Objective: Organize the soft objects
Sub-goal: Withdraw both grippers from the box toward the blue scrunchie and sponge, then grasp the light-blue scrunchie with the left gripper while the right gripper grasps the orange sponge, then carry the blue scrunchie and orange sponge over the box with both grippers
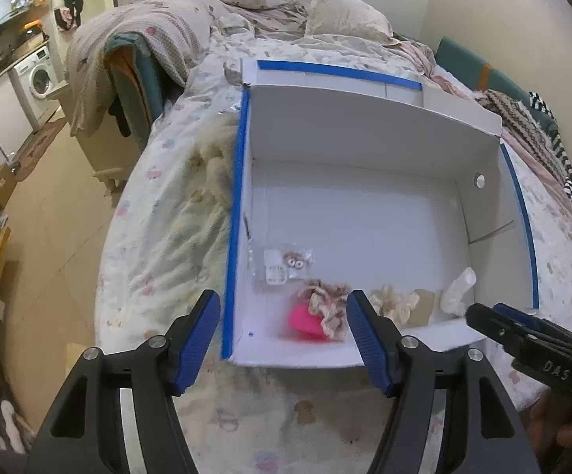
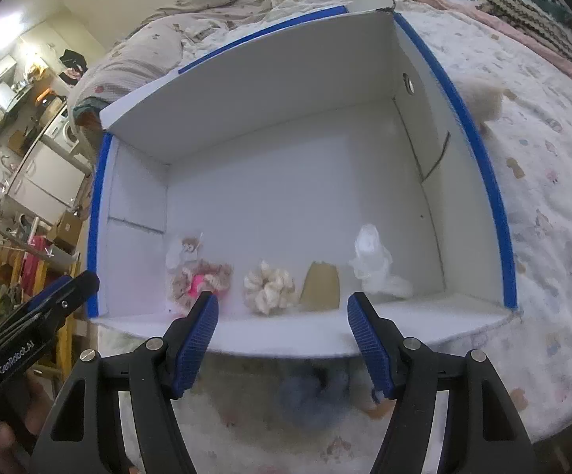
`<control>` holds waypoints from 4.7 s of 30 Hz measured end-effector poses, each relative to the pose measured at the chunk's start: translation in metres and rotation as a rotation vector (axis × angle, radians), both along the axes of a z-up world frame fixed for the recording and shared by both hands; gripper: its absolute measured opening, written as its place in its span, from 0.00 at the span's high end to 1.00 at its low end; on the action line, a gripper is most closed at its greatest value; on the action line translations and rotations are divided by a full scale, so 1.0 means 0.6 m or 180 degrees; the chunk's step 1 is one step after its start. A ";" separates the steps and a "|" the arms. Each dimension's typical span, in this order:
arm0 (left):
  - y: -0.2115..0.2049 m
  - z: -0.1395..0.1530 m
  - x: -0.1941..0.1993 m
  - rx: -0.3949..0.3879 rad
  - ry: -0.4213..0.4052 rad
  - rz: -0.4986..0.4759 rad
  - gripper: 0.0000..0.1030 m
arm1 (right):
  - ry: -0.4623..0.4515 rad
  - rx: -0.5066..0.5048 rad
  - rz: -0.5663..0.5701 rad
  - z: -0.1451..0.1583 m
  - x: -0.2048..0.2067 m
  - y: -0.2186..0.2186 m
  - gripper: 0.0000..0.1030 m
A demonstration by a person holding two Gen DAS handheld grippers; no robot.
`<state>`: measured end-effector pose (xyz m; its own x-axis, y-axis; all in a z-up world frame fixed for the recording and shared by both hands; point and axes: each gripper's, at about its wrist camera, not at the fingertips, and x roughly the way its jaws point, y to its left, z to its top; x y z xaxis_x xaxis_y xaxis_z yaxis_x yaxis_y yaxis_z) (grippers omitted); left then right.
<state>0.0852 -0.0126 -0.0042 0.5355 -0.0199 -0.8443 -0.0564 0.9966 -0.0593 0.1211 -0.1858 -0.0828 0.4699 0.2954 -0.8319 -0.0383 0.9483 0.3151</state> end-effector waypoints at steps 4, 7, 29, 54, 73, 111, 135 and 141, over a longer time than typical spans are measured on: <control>0.010 -0.001 -0.030 0.0043 0.0014 0.0042 0.38 | -0.0120 -0.0006 0.0061 0.017 -0.029 -0.008 0.30; 0.025 -0.006 -0.049 -0.0050 0.0053 0.0108 0.38 | -0.0142 0.0059 0.0028 0.020 -0.050 -0.024 0.30; 0.043 -0.068 -0.071 -0.0084 0.0353 0.0048 0.38 | 0.0851 -0.0124 -0.0321 -0.122 -0.012 -0.071 0.38; 0.013 -0.098 -0.065 -0.1322 0.0727 -0.0446 0.32 | 0.0472 0.0802 0.0544 -0.075 -0.036 0.025 0.74; 0.002 -0.088 -0.068 -0.0742 0.0640 -0.0428 0.90 | 0.0488 0.0117 0.0478 -0.082 -0.044 0.030 0.47; 0.023 0.008 -0.131 -0.0209 0.0094 -0.0226 0.91 | 0.0047 -0.0113 0.0588 0.008 -0.108 0.029 0.95; -0.035 0.125 0.061 -0.0032 -0.0476 -0.0327 0.91 | -0.0565 0.0022 0.0161 0.086 0.043 -0.023 0.95; -0.045 0.058 0.104 0.0063 -0.0355 -0.0262 0.91 | -0.0373 0.0075 0.0031 0.044 0.073 -0.032 0.94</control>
<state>0.1475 -0.0395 0.0308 0.6234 -0.0516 -0.7802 0.0315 0.9987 -0.0409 0.1649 -0.2051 -0.0565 0.5604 0.3193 -0.7642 -0.0853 0.9400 0.3302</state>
